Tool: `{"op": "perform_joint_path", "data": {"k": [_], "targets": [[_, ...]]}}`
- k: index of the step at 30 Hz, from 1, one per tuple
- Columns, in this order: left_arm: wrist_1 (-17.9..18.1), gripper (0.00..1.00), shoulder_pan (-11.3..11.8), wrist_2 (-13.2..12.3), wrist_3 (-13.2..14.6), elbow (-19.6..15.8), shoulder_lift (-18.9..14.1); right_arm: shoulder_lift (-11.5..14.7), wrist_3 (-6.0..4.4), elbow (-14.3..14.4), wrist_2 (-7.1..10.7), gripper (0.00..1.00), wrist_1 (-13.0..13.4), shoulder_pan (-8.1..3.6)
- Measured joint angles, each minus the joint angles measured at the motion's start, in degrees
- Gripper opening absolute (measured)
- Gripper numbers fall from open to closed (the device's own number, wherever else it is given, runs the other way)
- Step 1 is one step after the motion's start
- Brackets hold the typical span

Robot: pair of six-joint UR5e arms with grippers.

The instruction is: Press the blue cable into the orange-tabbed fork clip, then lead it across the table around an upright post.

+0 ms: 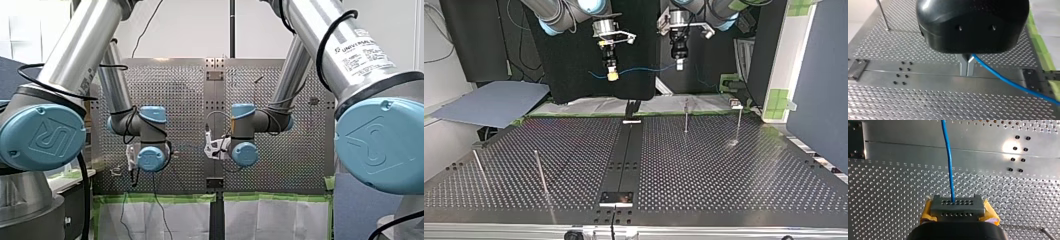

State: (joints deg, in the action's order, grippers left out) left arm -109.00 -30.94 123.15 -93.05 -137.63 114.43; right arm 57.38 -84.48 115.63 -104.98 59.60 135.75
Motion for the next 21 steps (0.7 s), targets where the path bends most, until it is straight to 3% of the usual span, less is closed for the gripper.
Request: {"op": "perform_joint_path", "data": {"k": [7,21], "targets": [[-2.8,0.0,0.1,-0.1,0.1,-1.2,0.2,0.1,0.0,0.0,-0.05,0.0,0.0,0.0],[-3.2,0.0,0.2,-0.1,0.1,-1.3,0.2,0.1,0.0,0.0,-0.06,0.0,0.0,0.0]]}}
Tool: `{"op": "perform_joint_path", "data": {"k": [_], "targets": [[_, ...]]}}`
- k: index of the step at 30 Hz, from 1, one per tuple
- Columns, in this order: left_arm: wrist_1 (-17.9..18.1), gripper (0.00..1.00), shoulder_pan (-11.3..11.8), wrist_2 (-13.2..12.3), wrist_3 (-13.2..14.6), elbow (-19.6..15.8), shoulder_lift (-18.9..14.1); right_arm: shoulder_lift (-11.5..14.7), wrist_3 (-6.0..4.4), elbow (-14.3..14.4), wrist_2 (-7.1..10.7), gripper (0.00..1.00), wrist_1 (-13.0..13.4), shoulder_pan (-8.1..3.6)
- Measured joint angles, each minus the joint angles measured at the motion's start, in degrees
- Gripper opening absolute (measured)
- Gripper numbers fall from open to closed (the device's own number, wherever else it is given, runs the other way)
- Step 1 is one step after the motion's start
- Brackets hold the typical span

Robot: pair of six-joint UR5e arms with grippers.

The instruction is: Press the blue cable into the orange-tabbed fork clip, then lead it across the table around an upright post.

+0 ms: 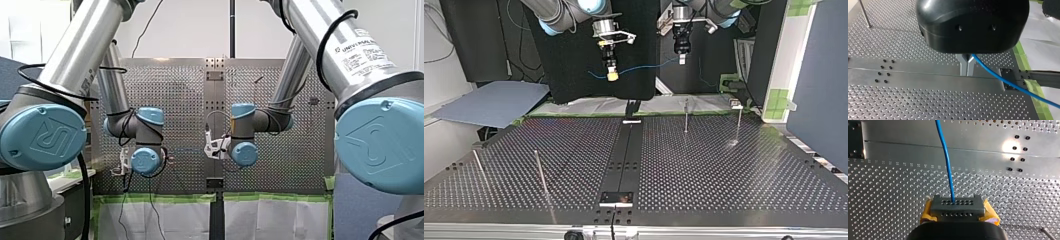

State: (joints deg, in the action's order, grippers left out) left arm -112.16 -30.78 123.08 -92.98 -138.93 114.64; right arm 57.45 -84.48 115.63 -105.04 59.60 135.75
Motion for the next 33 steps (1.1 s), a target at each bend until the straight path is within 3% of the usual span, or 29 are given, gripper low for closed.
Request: {"op": "perform_joint_path", "data": {"k": [4,7,12,20,24,28,33], "targets": [[0.0,0.0,0.0,0.0,0.0,0.0,0.0,-0.2,-0.24,-0.2,-0.26,0.0,-0.2,0.25],[0.0,0.0,0.0,0.0,0.0,0.0,0.0,-1.4,-0.72,-1.4,-1.39,0.0,-1.4,1.4],[0.0,0.0,0.0,0.0,0.0,0.0,0.0,-4.1,-0.94,-4.1,-4.12,0.0,-3.4,4.11],[0.0,0.0,0.0,0.0,0.0,0.0,0.0,-9.1,-0.97,-9.1,-9.13,0.0,-3.8,8.68],[0.0,0.0,0.0,0.0,0.0,0.0,0.0,-11.5,-0.97,-11.1,-11.35,0.0,-3.9,9.2],[-0.3,0.0,0.3,-0.3,0.3,-0.2,0.3,-14.1,-0.98,-11.7,-12.19,0.0,-3.9,9.29],[-2.2,0.0,2.5,-2.5,0.9,0.1,-0.3,-15.5,-2.52,-10.3,-13.37,0.0,-5.4,7.76]]}}
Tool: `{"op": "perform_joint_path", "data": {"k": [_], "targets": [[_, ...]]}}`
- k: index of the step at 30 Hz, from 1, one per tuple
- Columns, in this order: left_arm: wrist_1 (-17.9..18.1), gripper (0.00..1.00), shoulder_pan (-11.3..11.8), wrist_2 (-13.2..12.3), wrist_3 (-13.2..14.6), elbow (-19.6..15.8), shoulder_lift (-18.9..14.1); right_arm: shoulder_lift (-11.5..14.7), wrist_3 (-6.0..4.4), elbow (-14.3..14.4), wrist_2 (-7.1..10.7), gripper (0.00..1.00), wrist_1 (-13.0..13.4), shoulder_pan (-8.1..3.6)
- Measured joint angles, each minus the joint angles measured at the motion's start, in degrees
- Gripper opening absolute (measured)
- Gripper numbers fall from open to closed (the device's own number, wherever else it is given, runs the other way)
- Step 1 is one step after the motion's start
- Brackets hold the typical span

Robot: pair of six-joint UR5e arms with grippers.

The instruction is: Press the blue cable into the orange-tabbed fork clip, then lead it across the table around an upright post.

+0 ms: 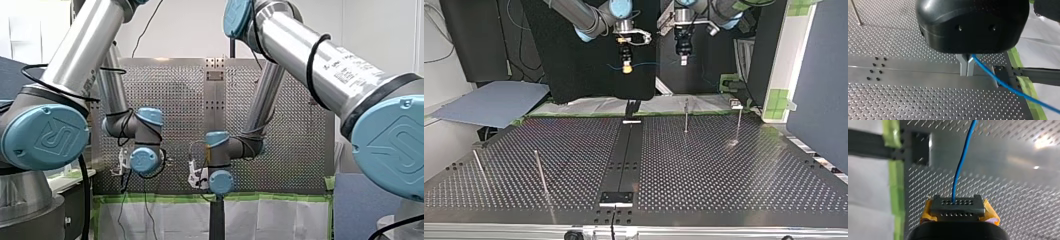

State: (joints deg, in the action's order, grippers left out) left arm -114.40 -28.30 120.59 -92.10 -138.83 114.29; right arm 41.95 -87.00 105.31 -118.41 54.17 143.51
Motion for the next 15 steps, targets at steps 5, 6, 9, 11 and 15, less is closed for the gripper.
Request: {"op": "perform_joint_path", "data": {"k": [5,6,9,11,15], "targets": [[-1.6,0.0,2.4,-2.4,-1.8,0.1,-2.2,2.2,-1.4,1.1,0.51,0.0,-2.7,-2.72],[-2.1,0.0,3.0,-3.0,-2.4,0.1,-2.7,2.7,-1.49,1.1,0.87,0.0,-3.1,-3.21],[-3.5,0.0,4.3,-4.6,-4.0,0.1,-4.3,4.4,-1.94,1.1,2.45,0.0,-3.1,-4.87],[-4.6,0.0,4.9,-5.6,-5.0,0.1,-5.3,5.7,-2.35,1.1,3.63,0.0,-2.6,-5.6],[-5.8,0.0,5.6,-7.8,-7.1,0.1,-7.6,7.7,-3.24,1.1,5.7,0.0,-2.0,-6.39]]}}
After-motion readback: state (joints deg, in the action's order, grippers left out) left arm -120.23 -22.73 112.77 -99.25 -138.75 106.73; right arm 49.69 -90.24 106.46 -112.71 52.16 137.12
